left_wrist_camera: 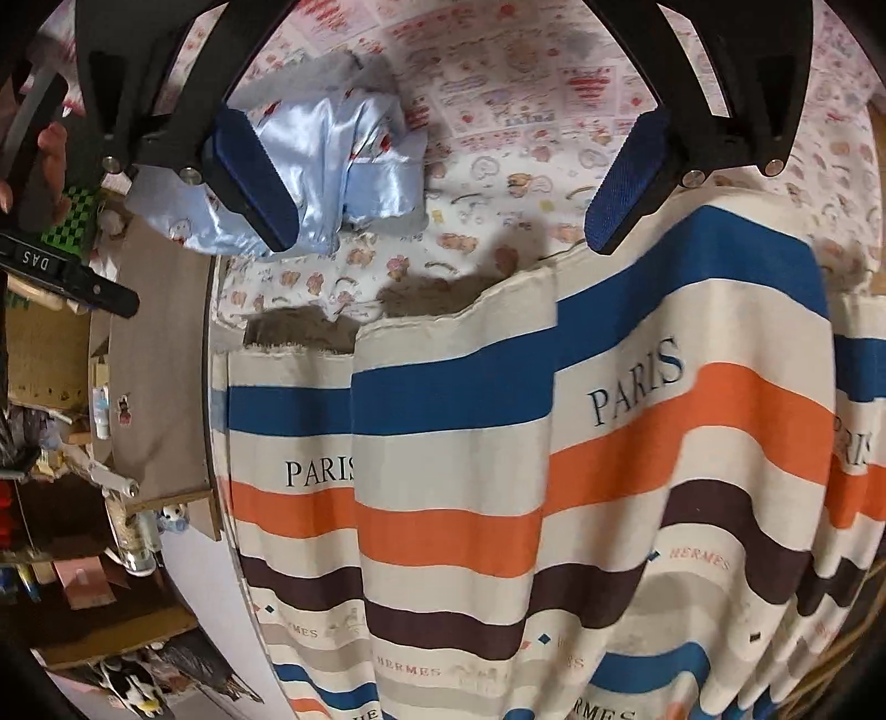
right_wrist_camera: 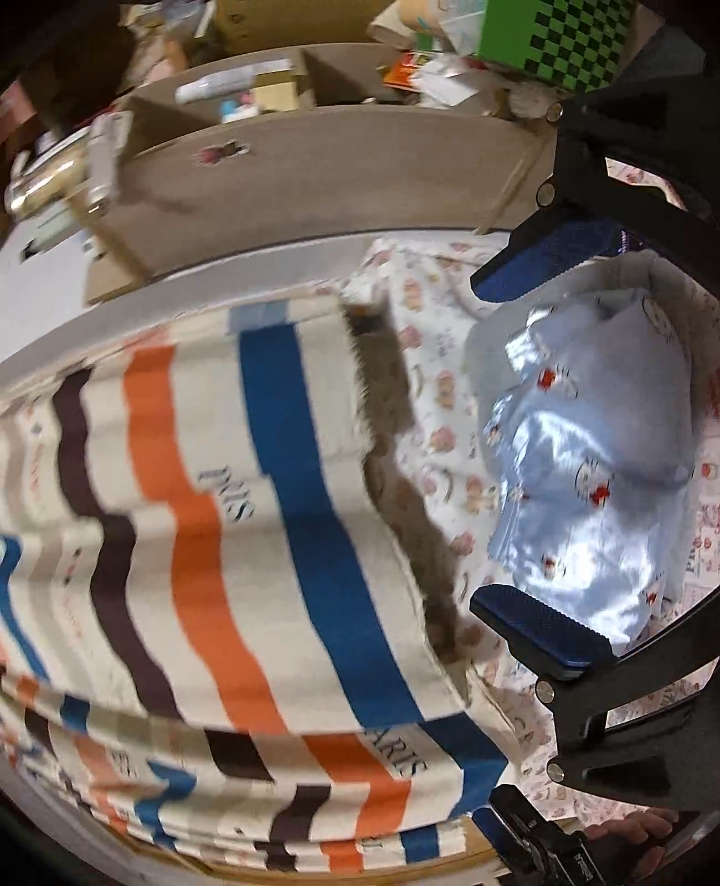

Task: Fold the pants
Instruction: 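Lower the folded pants onto the bed beside the grey sweatshirt and open both tools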

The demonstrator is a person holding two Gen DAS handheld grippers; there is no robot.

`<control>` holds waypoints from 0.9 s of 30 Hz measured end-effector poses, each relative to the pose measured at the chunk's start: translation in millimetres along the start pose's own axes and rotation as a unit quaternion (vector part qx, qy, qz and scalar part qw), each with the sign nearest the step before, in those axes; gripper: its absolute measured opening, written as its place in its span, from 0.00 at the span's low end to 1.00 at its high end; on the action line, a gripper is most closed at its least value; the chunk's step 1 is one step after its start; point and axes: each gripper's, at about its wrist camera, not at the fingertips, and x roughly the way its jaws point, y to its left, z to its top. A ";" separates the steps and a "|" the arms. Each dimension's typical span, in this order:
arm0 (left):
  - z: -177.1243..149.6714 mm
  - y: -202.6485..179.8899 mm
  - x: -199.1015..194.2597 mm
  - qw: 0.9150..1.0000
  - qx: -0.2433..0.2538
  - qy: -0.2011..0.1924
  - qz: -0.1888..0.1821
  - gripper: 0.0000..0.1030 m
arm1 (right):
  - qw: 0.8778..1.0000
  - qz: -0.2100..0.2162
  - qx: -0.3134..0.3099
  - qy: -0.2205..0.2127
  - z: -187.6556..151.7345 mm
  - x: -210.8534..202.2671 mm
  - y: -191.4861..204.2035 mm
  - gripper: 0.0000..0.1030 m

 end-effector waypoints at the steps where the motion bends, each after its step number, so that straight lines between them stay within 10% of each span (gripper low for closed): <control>1: -2.2 1.3 -3.3 1.000 0.000 0.000 0.001 1.00 | 1.000 0.000 -0.014 0.000 -4.1 1.2 7.7 1.00; 27: -70.1 27.9 20.5 0.992 -0.021 0.101 0.072 1.00 | 0.992 0.002 -0.086 0.091 -73.0 43.7 42.2 1.00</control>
